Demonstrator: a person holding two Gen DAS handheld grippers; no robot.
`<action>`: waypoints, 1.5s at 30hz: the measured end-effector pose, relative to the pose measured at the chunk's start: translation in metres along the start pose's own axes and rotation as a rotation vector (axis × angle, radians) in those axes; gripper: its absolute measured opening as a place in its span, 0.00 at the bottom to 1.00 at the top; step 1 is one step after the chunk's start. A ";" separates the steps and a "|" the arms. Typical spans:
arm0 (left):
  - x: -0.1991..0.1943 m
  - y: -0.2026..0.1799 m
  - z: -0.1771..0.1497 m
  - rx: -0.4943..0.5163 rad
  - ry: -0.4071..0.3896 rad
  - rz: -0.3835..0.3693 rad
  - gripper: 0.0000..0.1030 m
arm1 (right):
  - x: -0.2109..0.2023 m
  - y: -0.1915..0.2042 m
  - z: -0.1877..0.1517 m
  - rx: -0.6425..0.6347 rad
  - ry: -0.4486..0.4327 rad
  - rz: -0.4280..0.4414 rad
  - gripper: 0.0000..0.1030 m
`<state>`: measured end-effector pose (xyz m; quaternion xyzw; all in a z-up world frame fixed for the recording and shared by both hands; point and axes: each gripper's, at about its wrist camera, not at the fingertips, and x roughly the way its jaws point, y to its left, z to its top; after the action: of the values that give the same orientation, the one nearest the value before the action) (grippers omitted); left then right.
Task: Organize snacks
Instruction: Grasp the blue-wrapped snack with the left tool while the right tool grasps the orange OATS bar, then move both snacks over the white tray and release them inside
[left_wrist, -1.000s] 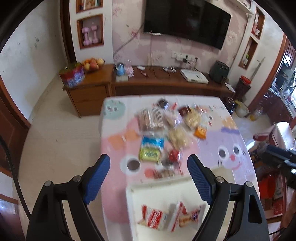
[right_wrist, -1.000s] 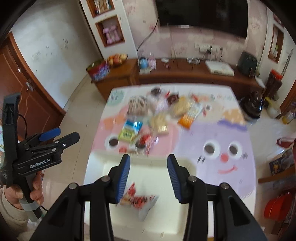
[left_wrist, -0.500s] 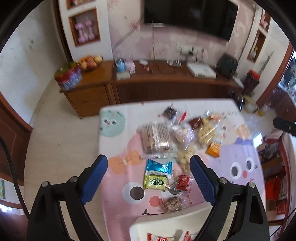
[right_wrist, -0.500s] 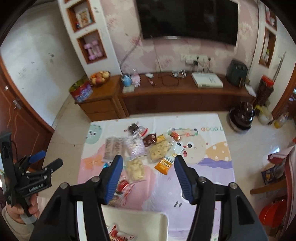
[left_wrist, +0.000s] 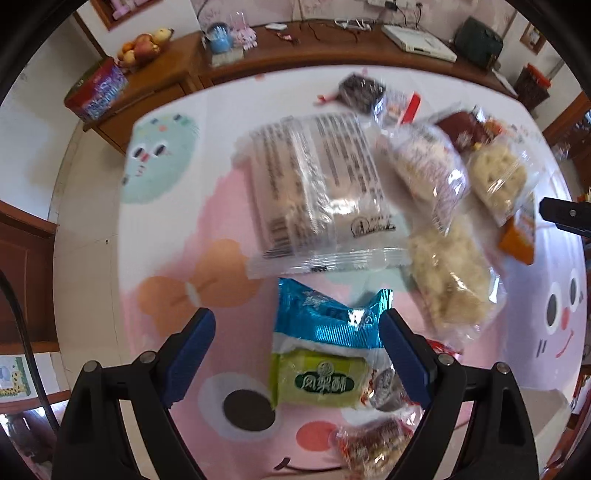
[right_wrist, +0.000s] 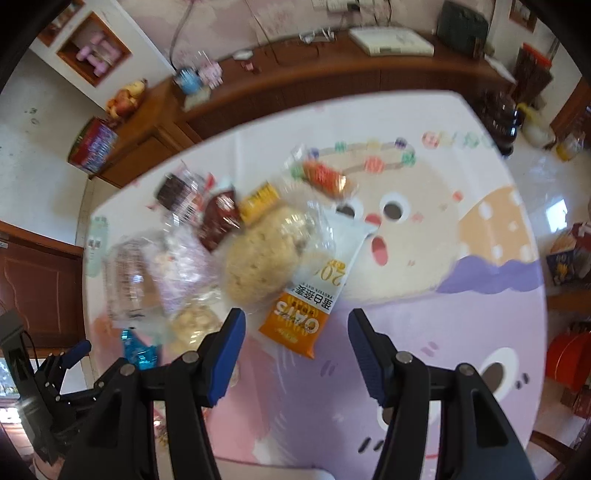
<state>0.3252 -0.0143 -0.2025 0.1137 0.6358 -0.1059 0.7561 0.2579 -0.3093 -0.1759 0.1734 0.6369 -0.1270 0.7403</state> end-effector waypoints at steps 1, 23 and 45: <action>0.003 -0.001 0.000 0.003 0.003 -0.001 0.87 | 0.009 0.000 0.001 -0.001 0.013 -0.009 0.56; 0.035 0.018 0.005 -0.073 0.042 -0.042 0.53 | 0.049 0.013 -0.013 -0.018 0.043 -0.163 0.40; -0.087 -0.006 -0.028 -0.072 -0.167 -0.064 0.09 | -0.071 -0.018 -0.085 -0.003 -0.118 -0.015 0.39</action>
<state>0.2828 -0.0099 -0.1219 0.0570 0.5771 -0.1163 0.8063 0.1629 -0.2926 -0.1184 0.1597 0.5937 -0.1413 0.7759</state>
